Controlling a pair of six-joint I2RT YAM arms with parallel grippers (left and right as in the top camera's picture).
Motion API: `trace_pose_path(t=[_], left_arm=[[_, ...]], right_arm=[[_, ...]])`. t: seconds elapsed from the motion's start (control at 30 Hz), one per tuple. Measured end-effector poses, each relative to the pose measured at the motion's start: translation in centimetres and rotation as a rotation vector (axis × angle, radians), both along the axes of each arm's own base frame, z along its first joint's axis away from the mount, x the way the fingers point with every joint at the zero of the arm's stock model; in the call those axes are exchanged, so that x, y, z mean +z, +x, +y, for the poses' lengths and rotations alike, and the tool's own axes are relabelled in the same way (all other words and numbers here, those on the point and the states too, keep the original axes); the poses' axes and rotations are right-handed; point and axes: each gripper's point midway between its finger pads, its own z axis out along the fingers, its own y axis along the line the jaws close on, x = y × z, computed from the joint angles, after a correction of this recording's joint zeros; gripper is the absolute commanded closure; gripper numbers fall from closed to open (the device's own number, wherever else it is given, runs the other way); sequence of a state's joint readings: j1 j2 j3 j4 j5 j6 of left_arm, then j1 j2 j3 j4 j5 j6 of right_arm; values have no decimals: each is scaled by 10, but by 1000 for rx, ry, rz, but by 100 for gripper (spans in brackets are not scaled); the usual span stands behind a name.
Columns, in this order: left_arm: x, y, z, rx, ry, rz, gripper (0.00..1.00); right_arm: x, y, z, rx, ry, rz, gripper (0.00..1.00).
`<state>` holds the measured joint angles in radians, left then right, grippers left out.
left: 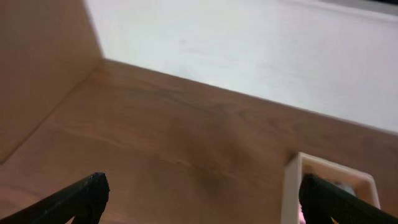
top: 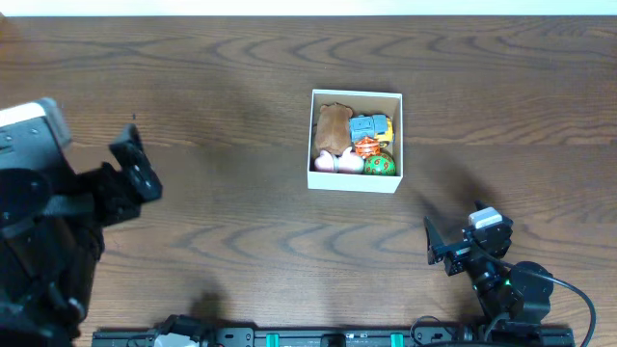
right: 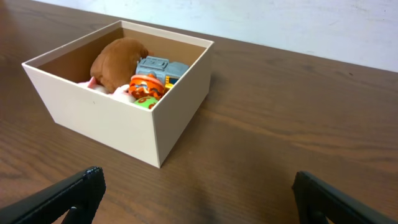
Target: Pack container
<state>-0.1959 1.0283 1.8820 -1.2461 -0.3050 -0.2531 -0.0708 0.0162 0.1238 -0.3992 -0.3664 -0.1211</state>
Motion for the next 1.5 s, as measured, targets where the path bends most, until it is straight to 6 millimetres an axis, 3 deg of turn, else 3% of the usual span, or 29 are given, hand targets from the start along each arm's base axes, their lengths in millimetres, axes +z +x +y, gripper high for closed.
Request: trace_pose_path(t=[0.13, 0.37, 0.57, 0.87, 1.2, 1.5], left_arm=[[-19, 16, 21, 127, -48, -40, 2], [-87, 37, 41, 250, -134, -156, 2], [-143, 28, 43, 265, -172, -227, 2], [-208, 7, 47, 288, -207, -304, 2], [-258, -3, 53, 331, -257, -335, 2], [-279, 3, 53, 328, -269, -376, 2]], right_arm=[[-1, 0, 0, 0, 0, 1, 1], [-1, 0, 0, 0, 0, 3, 1], [-1, 0, 0, 0, 0, 3, 1], [-1, 0, 0, 0, 1, 3, 1], [-1, 0, 0, 0, 0, 2, 1], [-1, 0, 0, 0, 0, 1, 1]])
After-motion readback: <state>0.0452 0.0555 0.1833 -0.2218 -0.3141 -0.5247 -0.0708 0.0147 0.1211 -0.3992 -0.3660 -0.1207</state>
